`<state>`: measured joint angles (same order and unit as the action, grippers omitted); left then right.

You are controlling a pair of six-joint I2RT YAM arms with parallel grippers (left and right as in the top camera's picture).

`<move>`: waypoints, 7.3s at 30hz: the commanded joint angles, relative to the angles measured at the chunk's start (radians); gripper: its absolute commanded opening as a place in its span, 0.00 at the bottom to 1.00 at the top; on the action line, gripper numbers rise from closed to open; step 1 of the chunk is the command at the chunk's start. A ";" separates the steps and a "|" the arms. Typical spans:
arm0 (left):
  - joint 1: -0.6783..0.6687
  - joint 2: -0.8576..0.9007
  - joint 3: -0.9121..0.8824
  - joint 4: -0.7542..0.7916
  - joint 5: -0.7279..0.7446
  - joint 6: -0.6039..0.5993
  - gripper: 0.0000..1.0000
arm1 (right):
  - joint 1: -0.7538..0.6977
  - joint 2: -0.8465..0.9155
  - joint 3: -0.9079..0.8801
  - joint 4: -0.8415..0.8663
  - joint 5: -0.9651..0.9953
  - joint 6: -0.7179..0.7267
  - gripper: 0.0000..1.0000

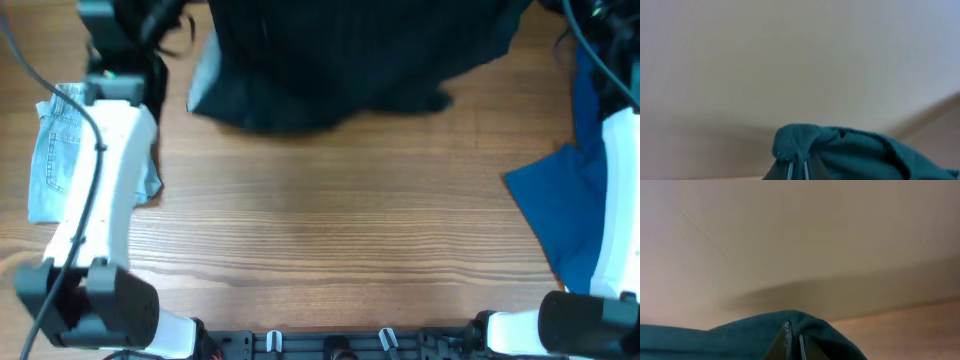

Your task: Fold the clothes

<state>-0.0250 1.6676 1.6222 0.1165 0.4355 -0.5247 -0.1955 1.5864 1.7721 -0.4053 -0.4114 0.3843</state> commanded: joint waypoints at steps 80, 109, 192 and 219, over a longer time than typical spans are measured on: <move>0.021 -0.362 -0.571 -1.387 -0.168 0.160 0.04 | -0.011 -0.214 -1.165 -0.626 -0.006 0.147 0.48; 0.021 -0.362 -0.571 -1.387 -0.168 0.177 0.04 | -0.011 -0.214 -1.083 -0.727 -0.031 0.085 0.49; 0.021 -0.489 -0.582 -1.169 -0.541 -0.352 0.04 | 0.205 0.132 -0.243 -0.621 0.244 -0.122 0.04; 0.116 -0.288 -0.784 -0.367 -0.633 -0.305 1.00 | 0.353 0.328 -0.243 -0.240 0.311 -0.093 1.00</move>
<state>0.0513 1.3834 0.8387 -0.2596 -0.2756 -0.9253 0.1867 1.9079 1.5101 -0.5953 -0.1890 0.2893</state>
